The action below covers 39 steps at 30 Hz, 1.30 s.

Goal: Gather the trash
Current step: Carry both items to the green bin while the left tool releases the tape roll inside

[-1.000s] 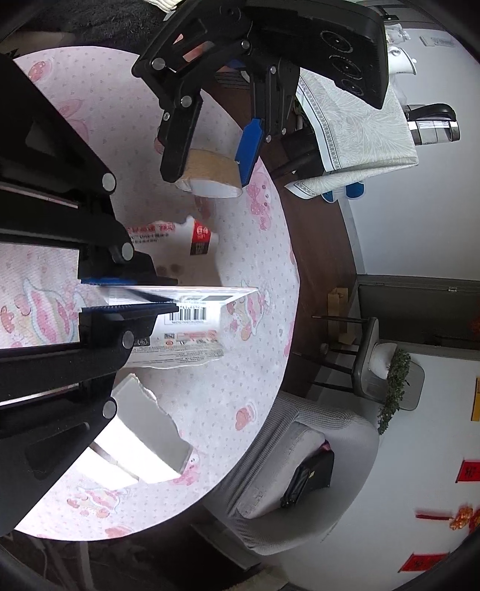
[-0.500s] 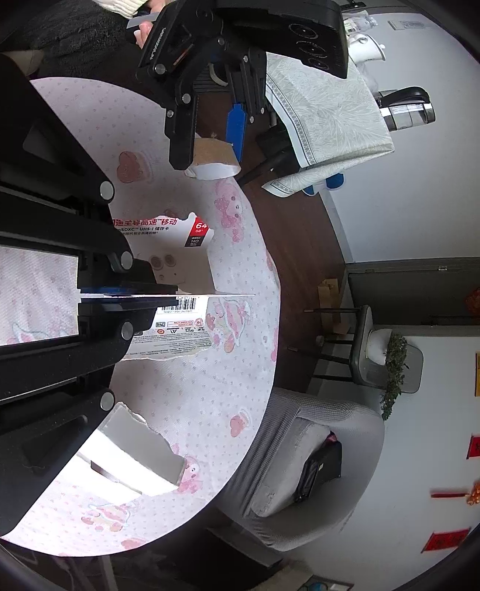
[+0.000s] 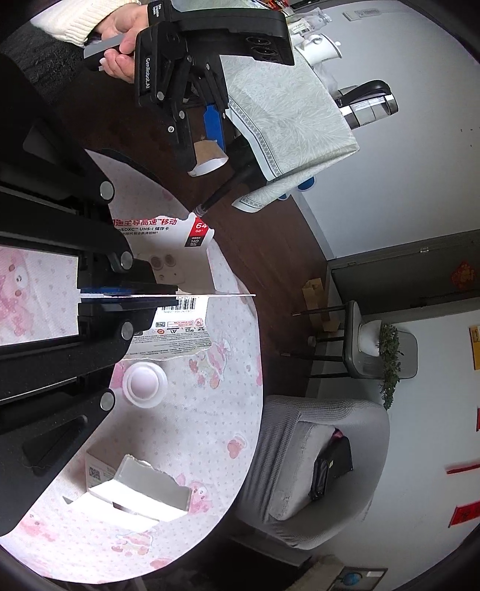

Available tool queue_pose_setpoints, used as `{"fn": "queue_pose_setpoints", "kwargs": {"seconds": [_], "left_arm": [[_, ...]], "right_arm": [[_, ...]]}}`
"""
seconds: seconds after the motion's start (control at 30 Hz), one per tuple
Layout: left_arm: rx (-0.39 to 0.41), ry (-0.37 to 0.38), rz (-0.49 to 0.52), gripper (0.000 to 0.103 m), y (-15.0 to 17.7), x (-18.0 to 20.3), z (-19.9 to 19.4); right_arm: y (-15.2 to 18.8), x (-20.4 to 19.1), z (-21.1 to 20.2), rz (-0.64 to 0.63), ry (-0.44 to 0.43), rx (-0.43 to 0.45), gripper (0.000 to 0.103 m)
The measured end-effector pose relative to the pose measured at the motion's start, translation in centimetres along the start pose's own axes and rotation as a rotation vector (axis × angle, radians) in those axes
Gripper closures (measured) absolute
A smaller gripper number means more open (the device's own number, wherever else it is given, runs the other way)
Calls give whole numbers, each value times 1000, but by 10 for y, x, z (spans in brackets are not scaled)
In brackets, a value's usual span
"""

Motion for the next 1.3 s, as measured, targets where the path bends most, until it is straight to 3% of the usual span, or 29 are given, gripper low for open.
{"fn": "queue_pose_setpoints", "kwargs": {"seconds": [0.4,0.7,1.3], "left_arm": [[-1,-97,-41,34,10,-55,-13],[-66,-166,-84,34,33,-106,0],[-322,-250,-168,34,119,-196,43]], "right_arm": [[-31,-49,18,37,-107,29,102],[-50,-87,33,43,-139,32,102],[-46,-146,105,6,-182,-95,102]]}}
Point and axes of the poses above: each gripper's, at about its wrist camera, not at the fingertips, and z roughly the way its jaws point, x to its right, y to its underside, the point moved 10 cm from there along z, roughly the way its jaws point, and after that the axes turned 6 degrees about -z, right-handed, at the moved point
